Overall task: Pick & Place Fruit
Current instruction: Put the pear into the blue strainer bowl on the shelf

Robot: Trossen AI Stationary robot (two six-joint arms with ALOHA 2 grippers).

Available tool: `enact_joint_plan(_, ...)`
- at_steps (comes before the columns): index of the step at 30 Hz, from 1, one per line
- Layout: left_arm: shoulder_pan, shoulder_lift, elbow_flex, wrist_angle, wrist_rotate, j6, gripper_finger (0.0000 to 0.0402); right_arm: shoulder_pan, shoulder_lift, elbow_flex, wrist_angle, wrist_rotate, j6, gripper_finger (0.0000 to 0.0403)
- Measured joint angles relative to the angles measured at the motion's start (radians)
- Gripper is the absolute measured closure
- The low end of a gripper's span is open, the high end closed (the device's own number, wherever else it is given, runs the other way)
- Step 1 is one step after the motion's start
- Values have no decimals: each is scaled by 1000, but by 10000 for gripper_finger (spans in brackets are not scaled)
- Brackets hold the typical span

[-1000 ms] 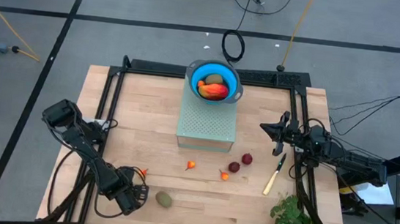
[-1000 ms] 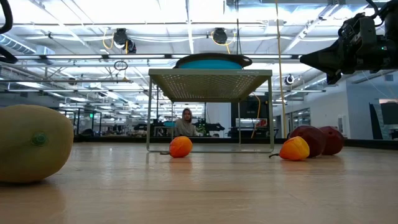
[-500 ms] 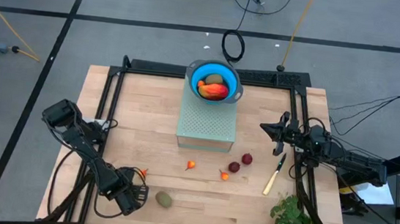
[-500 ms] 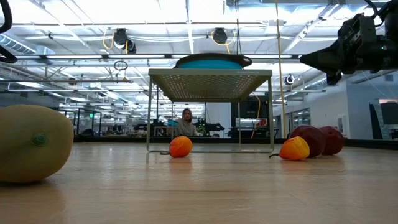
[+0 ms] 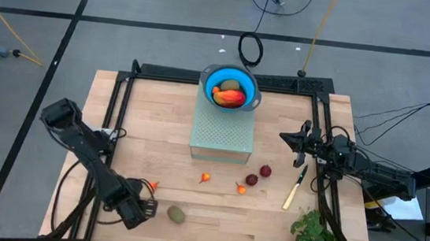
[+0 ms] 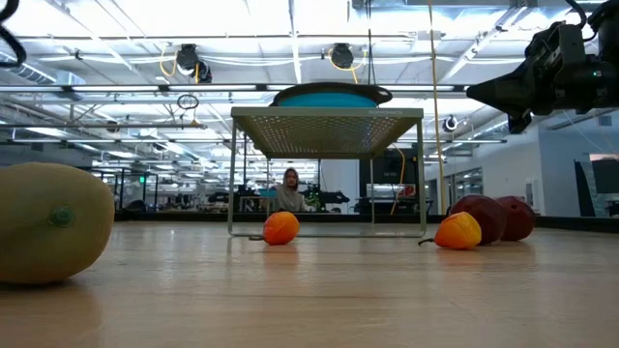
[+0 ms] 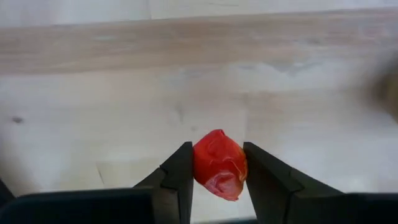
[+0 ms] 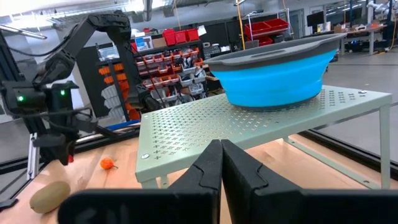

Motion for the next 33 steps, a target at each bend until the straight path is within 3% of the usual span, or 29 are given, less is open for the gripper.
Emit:
enact_joint_plan(14, 9, -224, 1, 5, -259, 53, 284, 0, 0, 0, 0, 0, 0, 403)
enact_joint_plan(30, 22, -271, 2, 7, -298, 63, 284, 0, 0, 0, 0, 0, -8, 403)
enact_joint_plan(33, 22, -271, 2, 7, -351, 110, 284, 0, 0, 0, 0, 0, -8, 403)
